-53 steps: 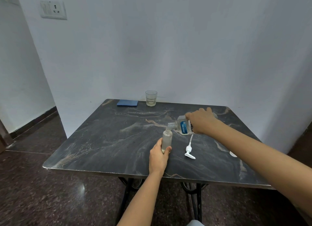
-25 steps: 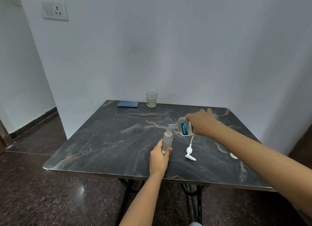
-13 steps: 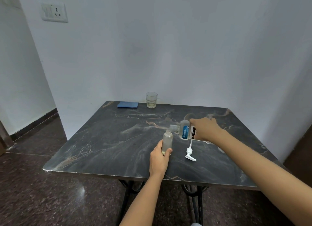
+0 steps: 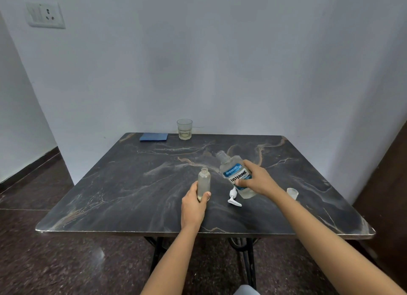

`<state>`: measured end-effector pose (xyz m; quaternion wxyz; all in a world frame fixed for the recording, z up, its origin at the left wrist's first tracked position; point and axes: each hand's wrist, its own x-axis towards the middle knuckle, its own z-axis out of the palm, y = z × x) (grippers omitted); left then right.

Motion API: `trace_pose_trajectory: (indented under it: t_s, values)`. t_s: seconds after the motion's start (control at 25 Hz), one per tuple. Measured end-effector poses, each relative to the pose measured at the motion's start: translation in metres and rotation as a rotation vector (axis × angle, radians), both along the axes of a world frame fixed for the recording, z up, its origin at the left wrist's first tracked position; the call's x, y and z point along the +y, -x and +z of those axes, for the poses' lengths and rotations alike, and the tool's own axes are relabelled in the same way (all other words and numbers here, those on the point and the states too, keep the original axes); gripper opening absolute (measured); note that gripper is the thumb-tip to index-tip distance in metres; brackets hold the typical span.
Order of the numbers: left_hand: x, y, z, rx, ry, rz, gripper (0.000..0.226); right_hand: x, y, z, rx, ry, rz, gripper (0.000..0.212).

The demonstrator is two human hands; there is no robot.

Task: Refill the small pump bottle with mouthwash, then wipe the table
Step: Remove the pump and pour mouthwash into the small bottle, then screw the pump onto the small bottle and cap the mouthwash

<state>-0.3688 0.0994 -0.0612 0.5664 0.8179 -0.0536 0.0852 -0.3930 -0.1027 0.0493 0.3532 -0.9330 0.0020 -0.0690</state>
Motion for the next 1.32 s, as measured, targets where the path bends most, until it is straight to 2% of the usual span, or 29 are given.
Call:
trace_pose_trajectory:
  t_s: [0.16, 0.32, 0.6, 0.72, 0.84, 0.92, 0.96, 1.04, 1.08, 1.12, 1.16, 1.24, 1.32]
  values:
    - [0.000, -0.002, -0.003, -0.004, 0.019, -0.007, 0.036, -0.021, 0.002, -0.018, -0.072, -0.398, -0.061, 0.039]
    - [0.001, -0.001, -0.001, -0.002, 0.041, -0.010, 0.041, -0.042, 0.004, -0.034, -0.139, -0.646, -0.134, 0.041]
    - [0.001, -0.001, -0.001, 0.015, 0.052, -0.012, 0.046, -0.064, 0.002, -0.056, -0.130, -0.771, -0.189, 0.044]
    - [0.001, 0.001, 0.001, 0.018, 0.054, -0.013, 0.045, -0.067, 0.000, -0.063, -0.092, -0.749, -0.191, 0.049]
    - [0.000, -0.001, -0.001, 0.030, 0.049, -0.010, 0.047, -0.064, 0.005, -0.062, -0.038, -0.638, -0.206, 0.061]
    - [0.000, 0.000, 0.000, 0.032, 0.039, -0.009, 0.047, -0.056, 0.015, -0.059, -0.099, -0.489, -0.318, 0.072]
    - [0.000, 0.000, 0.000, 0.032, 0.038, -0.010, 0.047, -0.051, 0.023, -0.058, -0.200, -0.379, -0.410, 0.075]
    - [0.000, -0.001, -0.001, 0.035, 0.039, -0.011, 0.046, -0.038, 0.038, -0.062, -0.539, -0.146, -0.531, 0.058]
    - [0.000, 0.000, -0.001, 0.041, 0.035, -0.008, 0.046, -0.031, 0.042, -0.065, -0.679, -0.027, -0.484, 0.046]
    - [0.001, 0.000, -0.001, 0.044, 0.029, -0.003, 0.047, -0.022, 0.043, -0.066, -0.717, 0.103, -0.350, 0.038]
    - [0.001, -0.001, -0.001, 0.051, 0.026, 0.002, 0.049, -0.014, 0.040, -0.066, -0.663, 0.241, -0.166, 0.037]
    - [0.001, 0.000, -0.002, 0.050, 0.024, -0.004, 0.048, -0.003, 0.024, -0.065, -0.436, 0.567, 0.136, 0.046]
    - [0.000, 0.001, 0.000, 0.037, 0.021, -0.005, 0.043, 0.004, 0.004, -0.061, -0.284, 0.806, 0.228, 0.056]
